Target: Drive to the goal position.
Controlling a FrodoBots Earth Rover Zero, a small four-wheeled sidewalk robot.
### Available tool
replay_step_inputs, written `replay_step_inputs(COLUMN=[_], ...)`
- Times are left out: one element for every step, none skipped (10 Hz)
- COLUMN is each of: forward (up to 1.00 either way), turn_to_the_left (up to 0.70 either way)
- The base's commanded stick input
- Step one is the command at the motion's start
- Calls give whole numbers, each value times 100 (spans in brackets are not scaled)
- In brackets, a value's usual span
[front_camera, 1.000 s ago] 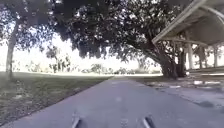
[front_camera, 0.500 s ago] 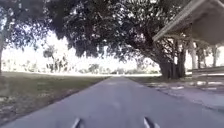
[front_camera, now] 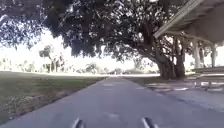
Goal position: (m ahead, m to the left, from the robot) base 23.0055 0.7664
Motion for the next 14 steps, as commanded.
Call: replay_step_inputs(forward=[85, 85, 85, 85, 85, 85, 85, 85, 85, 85, 85, 85, 85, 85], turn_to_the_left=[0, 0, 0, 0, 0, 0, 0, 0, 0, 0, 21, 34, 34, 14])
